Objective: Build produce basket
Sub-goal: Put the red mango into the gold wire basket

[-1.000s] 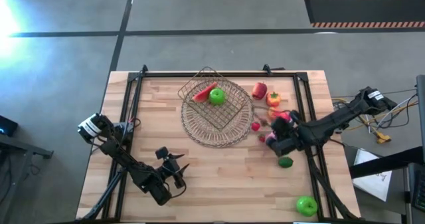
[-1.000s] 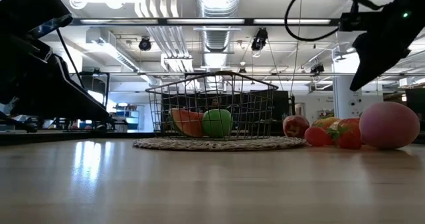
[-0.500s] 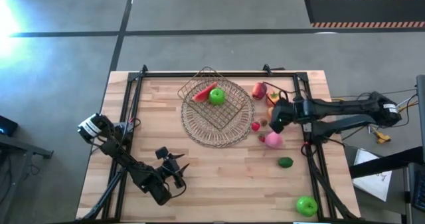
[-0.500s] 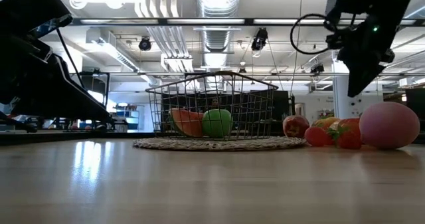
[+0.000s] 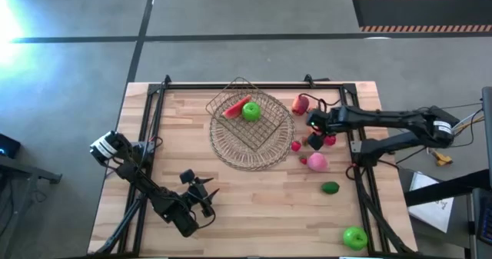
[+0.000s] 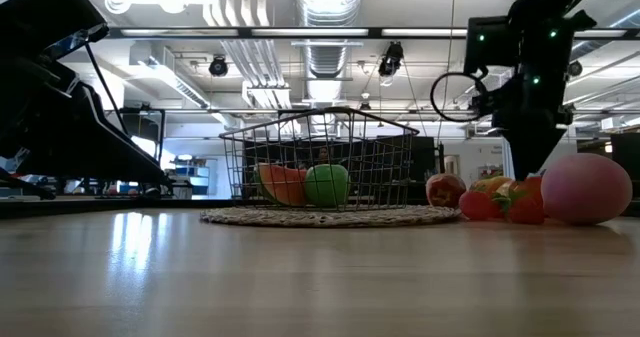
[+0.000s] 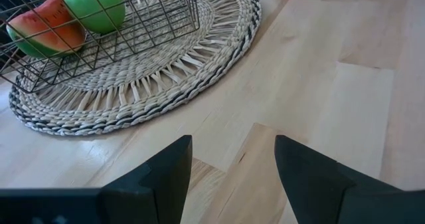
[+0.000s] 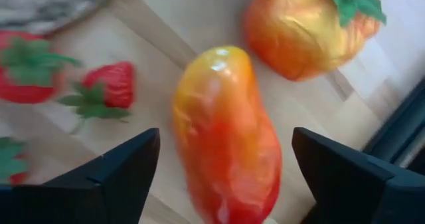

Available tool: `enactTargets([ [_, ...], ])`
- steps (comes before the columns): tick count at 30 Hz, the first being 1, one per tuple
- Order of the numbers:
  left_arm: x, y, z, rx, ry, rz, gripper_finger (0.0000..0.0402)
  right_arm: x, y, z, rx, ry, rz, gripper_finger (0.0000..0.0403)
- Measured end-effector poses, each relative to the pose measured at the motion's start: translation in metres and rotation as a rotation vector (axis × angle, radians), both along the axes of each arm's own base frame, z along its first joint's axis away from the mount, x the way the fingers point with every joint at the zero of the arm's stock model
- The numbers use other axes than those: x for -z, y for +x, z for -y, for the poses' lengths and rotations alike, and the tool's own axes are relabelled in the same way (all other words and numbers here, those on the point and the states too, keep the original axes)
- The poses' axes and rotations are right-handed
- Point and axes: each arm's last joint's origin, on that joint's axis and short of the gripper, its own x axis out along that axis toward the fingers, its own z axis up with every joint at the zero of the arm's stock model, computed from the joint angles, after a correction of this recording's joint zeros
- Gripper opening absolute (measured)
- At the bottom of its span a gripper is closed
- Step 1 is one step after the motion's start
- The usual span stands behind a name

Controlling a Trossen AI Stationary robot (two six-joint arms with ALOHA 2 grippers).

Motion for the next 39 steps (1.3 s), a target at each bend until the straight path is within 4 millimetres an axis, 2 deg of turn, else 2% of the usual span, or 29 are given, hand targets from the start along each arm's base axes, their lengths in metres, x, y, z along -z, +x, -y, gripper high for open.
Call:
enactTargets([
  [13, 0.0, 0.0, 0.0, 0.001, -0.003, -0.003, 0.0199, 0.03, 0.013, 0.009, -0.042, 0.131, -0.105, 0.0335],
  [19, 0.0, 0.0, 0.0, 0.0, -0.004, -0.002, 0.0199, 0.037, 0.017, 0.01, -0.065, 0.137, -0.127, 0.0292],
  [24, 0.0, 0.0, 0.0, 0.0, -0.006, -0.002, 0.0199, 0.033, 0.016, 0.01, -0.074, 0.133, -0.105, 0.0251],
  [30, 0.0, 0.0, 0.0, 0.0, -0.006, -0.001, 0.0199, 0.002, 0.01, 0.007, -0.033, 0.088, -0.012, 0.025],
  [35, 0.0, 0.0, 0.0, -0.001, -0.009, 0.002, 0.0199, -0.042, 0.013, 0.009, -0.01, 0.021, 0.14, 0.0255],
  [39, 0.0, 0.0, 0.0, -0.001, -0.011, 0.003, 0.0199, -0.078, 0.028, 0.01, -0.069, -0.054, 0.289, 0.0256],
])
